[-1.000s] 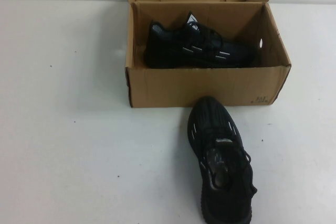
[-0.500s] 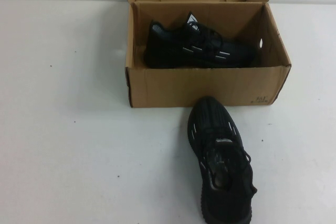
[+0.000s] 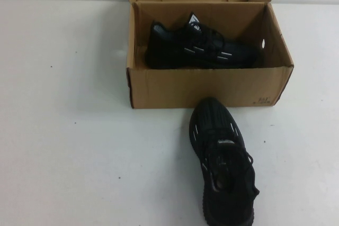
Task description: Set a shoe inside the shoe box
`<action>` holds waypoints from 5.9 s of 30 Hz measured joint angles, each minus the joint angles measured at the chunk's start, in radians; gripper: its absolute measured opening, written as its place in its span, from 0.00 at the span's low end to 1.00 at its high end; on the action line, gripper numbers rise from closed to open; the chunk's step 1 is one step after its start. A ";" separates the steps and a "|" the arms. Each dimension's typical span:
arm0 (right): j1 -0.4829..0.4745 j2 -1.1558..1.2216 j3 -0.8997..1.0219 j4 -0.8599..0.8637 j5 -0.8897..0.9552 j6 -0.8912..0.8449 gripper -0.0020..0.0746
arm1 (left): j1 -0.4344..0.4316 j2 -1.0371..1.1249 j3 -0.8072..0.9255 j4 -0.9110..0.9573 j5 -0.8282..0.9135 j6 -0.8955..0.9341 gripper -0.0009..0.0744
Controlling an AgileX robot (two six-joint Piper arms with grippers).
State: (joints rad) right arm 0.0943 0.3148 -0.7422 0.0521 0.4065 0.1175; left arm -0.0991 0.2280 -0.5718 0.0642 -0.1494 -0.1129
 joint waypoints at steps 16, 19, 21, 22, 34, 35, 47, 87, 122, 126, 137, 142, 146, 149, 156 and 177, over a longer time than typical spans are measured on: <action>0.002 0.198 -0.004 0.631 0.273 -0.458 0.00 | 0.000 0.004 0.000 -0.008 0.806 -0.224 0.01; 0.030 0.307 -0.006 0.759 0.350 -0.606 0.00 | 0.000 0.004 0.000 -0.008 0.907 -0.219 0.01; 0.053 0.395 -0.019 0.797 0.427 -0.669 0.00 | 0.000 0.004 0.000 -0.008 0.970 -0.217 0.01; 0.066 0.449 -0.031 0.805 0.467 -0.687 0.00 | 0.000 0.004 0.000 -0.008 0.999 -0.217 0.01; 0.429 0.920 -0.303 0.310 0.590 -0.311 0.01 | 0.000 0.004 0.000 -0.042 1.150 -0.213 0.01; 0.475 0.948 -0.318 0.257 0.591 -0.258 0.01 | 0.000 0.004 0.000 -0.043 1.153 -0.213 0.01; 0.648 1.207 -0.425 0.081 0.564 0.035 0.59 | 0.000 0.004 0.000 -0.052 1.169 -0.213 0.01; 0.648 0.955 -0.543 -0.060 0.805 -0.510 0.02 | 0.000 0.325 0.000 -0.910 1.122 0.377 0.01; 0.648 0.869 -0.543 -0.029 0.862 -0.514 0.02 | -0.168 1.080 -0.122 -1.737 1.151 0.853 0.81; 0.648 0.869 -0.543 -0.025 0.862 -0.514 0.02 | -0.230 1.145 -0.207 -1.739 1.089 0.854 0.82; 0.648 0.869 -0.543 -0.004 0.875 -0.514 0.02 | -0.288 1.320 -0.370 -1.739 1.081 0.909 0.18; 0.648 0.869 -0.543 0.001 0.875 -0.504 0.06 | -0.288 1.330 -0.370 -1.738 1.086 0.917 0.18; 0.648 0.869 -0.544 0.008 0.864 -0.431 0.31 | -0.288 1.331 -0.370 -1.735 1.087 0.921 0.18; 0.648 0.869 -0.546 0.050 0.835 -0.353 0.62 | -0.289 1.332 -0.370 -1.718 1.083 0.932 0.18; 0.648 0.867 -0.546 0.169 0.787 -0.214 0.86 | -0.289 1.332 -0.370 -1.718 1.065 0.950 0.17; 0.648 0.657 -0.497 -0.172 0.669 1.049 0.82 | -0.295 1.332 -0.370 -1.717 0.918 1.004 0.17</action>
State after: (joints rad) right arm 0.7425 0.9718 -1.2391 -0.1201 1.0757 1.1668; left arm -0.3942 1.5605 -0.9415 -1.6527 0.7688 0.8906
